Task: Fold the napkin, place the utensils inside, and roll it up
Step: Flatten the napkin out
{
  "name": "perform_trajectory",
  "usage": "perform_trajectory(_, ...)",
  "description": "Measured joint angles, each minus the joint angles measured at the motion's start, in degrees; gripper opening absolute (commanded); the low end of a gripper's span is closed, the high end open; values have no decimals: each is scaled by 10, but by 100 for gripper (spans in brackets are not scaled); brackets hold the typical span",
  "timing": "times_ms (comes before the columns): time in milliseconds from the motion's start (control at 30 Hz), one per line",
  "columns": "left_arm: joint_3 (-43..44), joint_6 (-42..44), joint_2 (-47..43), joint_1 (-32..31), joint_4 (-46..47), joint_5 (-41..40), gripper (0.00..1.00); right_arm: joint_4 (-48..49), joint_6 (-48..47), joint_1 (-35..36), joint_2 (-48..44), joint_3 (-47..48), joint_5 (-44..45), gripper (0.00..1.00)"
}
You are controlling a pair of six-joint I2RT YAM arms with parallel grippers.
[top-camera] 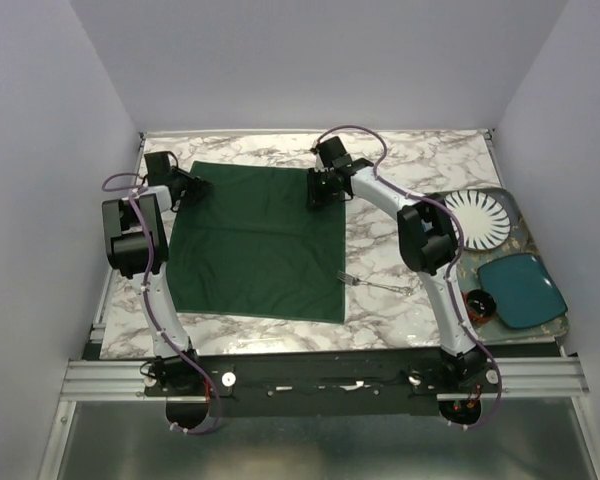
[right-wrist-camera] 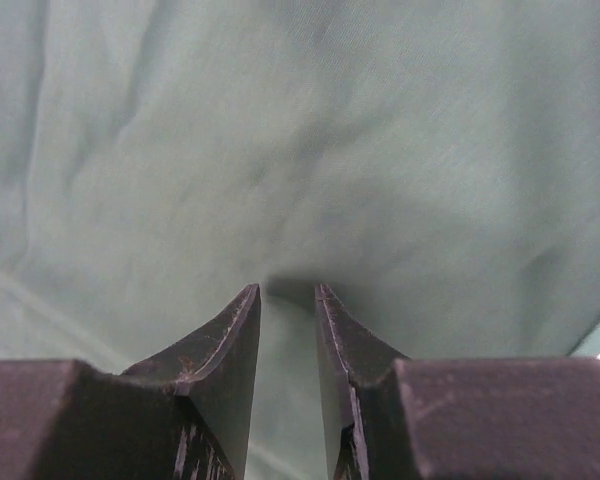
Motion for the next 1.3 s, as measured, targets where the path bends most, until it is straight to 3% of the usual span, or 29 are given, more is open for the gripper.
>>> perform_trajectory(400, 105, 40, 42, 14, -71, 8, 47, -57, -20, -7, 78, 178, -30, 45)
perform_trajectory(500, 153, 56, 54, 18, -99, 12, 48, -74, -20, -7, 81, 208, -33, 53)
perform_trajectory(633, 169, 80, 29, 19, -129, 13, 50, -82, -33, -5, 58, 202, -33, 73)
perform_trajectory(733, 114, 96, -50, 15, -157, 7, 50, -91, -50, 14, -1, 139, -26, 80)
perform_trajectory(967, 19, 160, -371, -9, -235, -32, 51, -83, -63, 149, -105, 31, -28, 79)
perform_trajectory(1133, 19, 187, -539, -7, -257, -55, 50, -75, -63, 246, -97, 39, -28, 70)
perform_trajectory(1233, 19, 192, -583, -8, -274, -55, 48, -72, -66, 280, -69, 78, -26, 60)
perform_trajectory(1300, 11, 193, -602, -9, -284, -55, 47, -72, -71, 301, -39, 118, -26, 59)
